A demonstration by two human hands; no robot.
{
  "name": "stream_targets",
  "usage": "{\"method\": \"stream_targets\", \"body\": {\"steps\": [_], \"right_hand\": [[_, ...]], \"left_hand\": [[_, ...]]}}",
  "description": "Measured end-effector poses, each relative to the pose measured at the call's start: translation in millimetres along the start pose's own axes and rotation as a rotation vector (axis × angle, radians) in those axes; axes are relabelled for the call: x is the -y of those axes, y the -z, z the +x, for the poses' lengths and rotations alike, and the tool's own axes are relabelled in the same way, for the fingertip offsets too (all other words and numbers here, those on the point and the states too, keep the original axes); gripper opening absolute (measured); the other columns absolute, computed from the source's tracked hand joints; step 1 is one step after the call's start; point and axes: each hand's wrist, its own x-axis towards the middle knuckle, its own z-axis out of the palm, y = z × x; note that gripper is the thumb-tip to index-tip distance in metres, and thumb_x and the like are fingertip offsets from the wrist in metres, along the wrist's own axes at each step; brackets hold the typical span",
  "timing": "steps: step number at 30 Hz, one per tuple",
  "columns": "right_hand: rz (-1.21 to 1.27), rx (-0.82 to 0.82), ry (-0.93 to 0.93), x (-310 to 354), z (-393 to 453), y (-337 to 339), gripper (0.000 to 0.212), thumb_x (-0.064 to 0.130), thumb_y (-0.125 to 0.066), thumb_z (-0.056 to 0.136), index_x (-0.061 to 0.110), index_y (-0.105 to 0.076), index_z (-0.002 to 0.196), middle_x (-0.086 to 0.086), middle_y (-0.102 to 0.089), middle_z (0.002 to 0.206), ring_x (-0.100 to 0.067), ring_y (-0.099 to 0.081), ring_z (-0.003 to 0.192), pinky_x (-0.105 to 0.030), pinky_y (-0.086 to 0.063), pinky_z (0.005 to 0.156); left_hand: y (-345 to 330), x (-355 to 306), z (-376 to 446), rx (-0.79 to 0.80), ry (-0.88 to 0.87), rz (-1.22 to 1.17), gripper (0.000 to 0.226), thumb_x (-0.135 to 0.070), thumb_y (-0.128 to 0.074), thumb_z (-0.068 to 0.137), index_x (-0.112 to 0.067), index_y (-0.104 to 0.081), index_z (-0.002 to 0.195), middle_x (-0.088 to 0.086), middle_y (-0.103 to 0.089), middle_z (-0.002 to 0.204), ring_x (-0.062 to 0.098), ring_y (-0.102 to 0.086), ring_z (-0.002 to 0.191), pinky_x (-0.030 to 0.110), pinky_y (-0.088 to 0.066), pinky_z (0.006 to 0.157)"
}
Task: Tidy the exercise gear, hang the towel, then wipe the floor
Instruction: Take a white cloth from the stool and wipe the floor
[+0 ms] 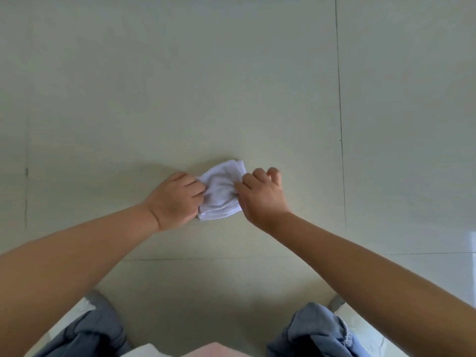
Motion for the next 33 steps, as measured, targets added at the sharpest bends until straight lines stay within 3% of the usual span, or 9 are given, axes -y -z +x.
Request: {"method": "stream_targets", "body": {"steps": [7,11,14,17,20,25,28,30,33], "right_hand": [[-0.114,-0.014,-0.159,-42.2,-108.7,16.3,0.017,0.010,-0.064,0.060,0.016,-0.072,0.073,0.000,-0.062,0.062,-0.025,-0.061,0.059,-0.032,-0.026,0.070],[-0.177,-0.095,-0.351,-71.3,-74.4,18.9,0.009,0.012,-0.064,0.059,0.016,-0.070,0.064,-0.002,-0.062,0.062,-0.027,-0.062,0.062,-0.032,-0.026,0.070],[-0.171,-0.124,-0.443,-80.2,-26.2,15.0,0.016,0.004,-0.074,0.047,0.014,-0.066,0.055,-0.005,-0.060,0.060,-0.027,-0.060,0.060,-0.035,-0.043,0.069],[-0.176,-0.025,-0.407,-72.2,11.0,16.0,0.027,0.000,-0.081,0.033,0.012,-0.063,0.049,-0.005,-0.061,0.063,-0.028,-0.061,0.062,-0.036,-0.047,0.066],[-0.180,0.018,-0.298,-62.2,21.9,16.7,0.027,-0.002,-0.078,0.032,0.010,-0.062,0.049,-0.005,-0.064,0.070,-0.028,-0.063,0.068,-0.032,-0.031,0.075],[-0.221,-0.051,-0.187,-63.3,13.3,12.5,0.021,-0.004,-0.042,0.050,0.011,-0.055,0.054,-0.003,-0.058,0.058,-0.026,-0.057,0.057,-0.031,-0.023,0.070],[-0.236,-0.091,-0.162,-67.9,10.5,15.2,0.021,-0.007,-0.058,0.043,0.011,-0.054,0.054,-0.003,-0.053,0.052,-0.026,-0.055,0.052,-0.032,-0.025,0.071],[-0.230,-0.090,-0.163,-67.7,9.6,18.5,0.030,-0.007,-0.070,0.035,0.011,-0.054,0.053,-0.002,-0.053,0.050,-0.026,-0.055,0.052,-0.032,-0.025,0.071],[-0.185,-0.027,-0.190,-58.5,6.0,36.5,0.034,-0.005,-0.077,0.031,0.012,-0.056,0.052,-0.001,-0.054,0.048,-0.026,-0.056,0.053,-0.033,-0.025,0.074]], "left_hand": [[-12.7,-80.8,49.7,-0.149,-0.111,-0.067,0.026,-0.009,-0.047,0.070,-0.017,-0.060,0.048,0.000,-0.055,0.053,0.019,-0.057,0.050,0.030,-0.035,0.066],[-8.0,-73.7,97.8,-0.143,0.025,-0.068,0.027,-0.020,-0.041,0.063,-0.015,-0.061,0.045,-0.002,-0.058,0.053,0.018,-0.061,0.053,0.031,-0.032,0.063],[-0.8,-30.7,118.7,-0.054,0.096,-0.016,0.028,-0.029,-0.044,0.058,-0.014,-0.063,0.045,-0.003,-0.060,0.054,0.017,-0.063,0.053,0.018,-0.046,0.057],[16.8,13.5,118.4,0.011,0.101,0.038,0.020,-0.030,-0.058,0.052,-0.013,-0.064,0.044,-0.002,-0.062,0.052,0.020,-0.063,0.050,0.018,-0.049,0.053],[25.4,31.8,106.0,-0.004,0.080,-0.003,0.031,-0.024,-0.037,0.058,-0.012,-0.061,0.042,-0.001,-0.059,0.047,0.020,-0.062,0.048,0.019,-0.049,0.052],[12.7,11.2,101.5,-0.085,0.104,-0.152,0.028,-0.026,-0.038,0.060,-0.013,-0.058,0.046,0.003,-0.058,0.047,0.022,-0.061,0.046,0.019,-0.048,0.048],[9.1,-1.6,106.5,-0.098,0.136,-0.179,0.011,-0.024,-0.058,0.055,-0.014,-0.057,0.053,0.004,-0.057,0.046,0.024,-0.060,0.044,0.020,-0.046,0.045],[10.4,-2.0,106.8,-0.061,0.196,-0.177,0.026,-0.012,-0.078,0.036,-0.014,-0.058,0.052,0.004,-0.056,0.044,0.023,-0.059,0.042,0.018,-0.043,0.043],[32.0,-2.5,103.7,-0.003,0.277,-0.190,0.036,-0.006,-0.082,0.018,-0.015,-0.058,0.043,0.000,-0.054,0.041,0.020,-0.057,0.039,0.014,-0.040,0.042]]}}
